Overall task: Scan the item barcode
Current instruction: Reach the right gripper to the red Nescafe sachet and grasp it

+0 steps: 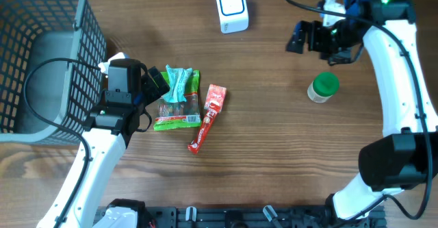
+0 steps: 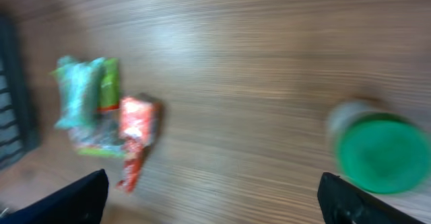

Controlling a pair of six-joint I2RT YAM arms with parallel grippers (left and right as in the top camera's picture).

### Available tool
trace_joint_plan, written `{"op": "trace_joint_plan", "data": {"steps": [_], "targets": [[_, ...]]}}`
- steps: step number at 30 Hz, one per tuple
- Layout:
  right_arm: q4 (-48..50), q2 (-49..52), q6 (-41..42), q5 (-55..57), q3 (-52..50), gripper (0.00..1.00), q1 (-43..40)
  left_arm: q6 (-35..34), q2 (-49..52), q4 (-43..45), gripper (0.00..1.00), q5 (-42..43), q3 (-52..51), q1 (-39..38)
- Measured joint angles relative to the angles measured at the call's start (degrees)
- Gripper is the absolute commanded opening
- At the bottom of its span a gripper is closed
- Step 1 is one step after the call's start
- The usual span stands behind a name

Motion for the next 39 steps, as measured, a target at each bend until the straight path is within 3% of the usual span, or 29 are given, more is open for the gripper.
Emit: {"op": "trace_joint_plan", "data": {"steps": [2,4,6,8,13,19,23,26,27,29,34,35,36,39], "targets": [[1.0,0.0,0.3,-3.8,-2.9,0.48,2.9,0.0,0.0,0.0,1.00,0.0,0.0,0.0],[4.0,0.0,2.3,-5.7,-8.8,0.15,8.4,0.0,0.0,0.1,1.00,0.0,0.0,0.0],[11.5,0.0,5.6,-6.7,-16.2,0.20,14.2,0.0,0.0,0.1,1.00,0.0,0.0,0.0],[21.3,0.0,9.7,-7.0,-24.3,0.36,19.2,0.0,0.0,-0.1,1.00,0.0,0.0,0.0],[39.8,0.1,20.1,-5.6,-38.5,0.44,30.4,0.0,0.0,-0.1,1.00,0.0,0.0,0.0],[47.7,0.1,32.1,8.4,-41.3,0.37,37.9,0.0,0.0,0.0,1.00,0.0,0.0,0.0],[51.1,0.1,38.1,11.0,-41.7,0.36,38.9,0.0,0.0,0.0,1.00,0.0,0.0,0.0],[55.7,0.1,40.7,12.6,-44.8,0.29,40.2,0.0,0.0,0.0,1.00,0.0,0.0,0.0],[59.1,0.1,41.5,13.1,-46.6,0.25,40.8,0.0,0.0,0.0,1.00,0.0,0.0,0.0],[61.7,0.1,42.1,13.4,-48.3,0.05,41.5,0.0,0.0,0.1,1.00,0.0,0.0,0.0],[62.7,0.1,42.9,14.9,-48.5,0.13,41.7,0.0,0.0,0.0,1.00,0.0,0.0,0.0],[62.7,0.1,43.0,15.0,-48.6,0.12,41.7,0.0,0.0,0.0,1.00,0.0,0.0,0.0],[62.7,0.1,43.3,15.1,-48.6,0.04,41.7,0.0,0.0,0.0,1.00,0.0,0.0,0.0],[62.8,0.1,44.1,15.2,-48.6,0.04,41.7,0.0,0.0,0.0,1.00,0.0,0.0,0.0]]}}
